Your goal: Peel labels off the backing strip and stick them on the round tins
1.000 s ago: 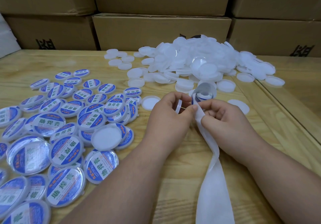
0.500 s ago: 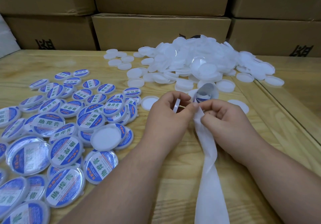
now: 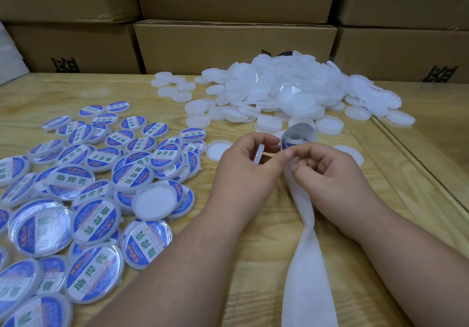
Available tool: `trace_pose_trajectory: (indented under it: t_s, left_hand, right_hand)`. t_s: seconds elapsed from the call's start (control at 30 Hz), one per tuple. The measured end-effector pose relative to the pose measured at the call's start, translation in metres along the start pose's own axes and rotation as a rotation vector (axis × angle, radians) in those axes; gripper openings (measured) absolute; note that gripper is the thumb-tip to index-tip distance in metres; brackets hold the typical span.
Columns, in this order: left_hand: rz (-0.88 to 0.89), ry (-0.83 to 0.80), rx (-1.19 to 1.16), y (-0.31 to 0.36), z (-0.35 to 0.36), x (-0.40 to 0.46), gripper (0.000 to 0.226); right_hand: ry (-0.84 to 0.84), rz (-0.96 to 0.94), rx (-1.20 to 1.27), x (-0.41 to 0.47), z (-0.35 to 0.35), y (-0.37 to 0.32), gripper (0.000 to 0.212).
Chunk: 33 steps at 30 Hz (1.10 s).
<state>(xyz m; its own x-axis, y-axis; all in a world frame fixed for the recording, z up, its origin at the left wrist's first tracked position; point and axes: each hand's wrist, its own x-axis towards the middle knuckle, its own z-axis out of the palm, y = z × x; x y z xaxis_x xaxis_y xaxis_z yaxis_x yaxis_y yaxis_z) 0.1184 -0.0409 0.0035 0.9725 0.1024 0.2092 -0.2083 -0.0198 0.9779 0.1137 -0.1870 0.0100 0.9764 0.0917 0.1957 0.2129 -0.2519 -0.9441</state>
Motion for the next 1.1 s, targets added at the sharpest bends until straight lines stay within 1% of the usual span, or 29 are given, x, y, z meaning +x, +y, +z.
trace_pose_trajectory:
  t_s: [0.07, 0.23, 0.33, 0.47, 0.73, 0.83, 1.0, 1.1]
  left_hand:
    - [-0.007, -0.011, 0.007, 0.001, 0.000, 0.000, 0.018]
    - [0.004, 0.000, 0.055, 0.001, -0.001, 0.000, 0.013]
    - [0.009, 0.000, 0.066, 0.001, -0.001, 0.000, 0.010]
    - [0.009, 0.013, 0.071, 0.001, 0.000, 0.000, 0.009]
    - [0.019, 0.015, 0.115, -0.001, 0.000, 0.000, 0.008]
    - [0.015, 0.053, 0.113, -0.002, 0.000, 0.001, 0.010]
    - [-0.012, 0.119, 0.044, -0.001, -0.001, 0.001, 0.014]
    - [-0.034, 0.196, -0.025, 0.002, -0.002, 0.001, 0.018]
  right_hand:
    - [-0.011, -0.024, -0.012, 0.000, 0.001, 0.002, 0.019]
    - [0.004, 0.012, -0.020, 0.000, -0.002, 0.002, 0.033]
    - [-0.031, 0.064, 0.027, -0.001, -0.004, -0.002, 0.037]
    - [-0.036, 0.060, 0.033, 0.000, -0.007, 0.000, 0.042]
    - [-0.034, 0.054, 0.141, 0.003, -0.008, 0.004, 0.040]
    - [-0.014, 0.063, 0.194, 0.003, -0.007, 0.003, 0.040]
    - [0.047, 0.083, 0.248, 0.002, -0.008, 0.000, 0.041]
    - [0.089, 0.092, 0.253, 0.000, -0.008, -0.002, 0.039]
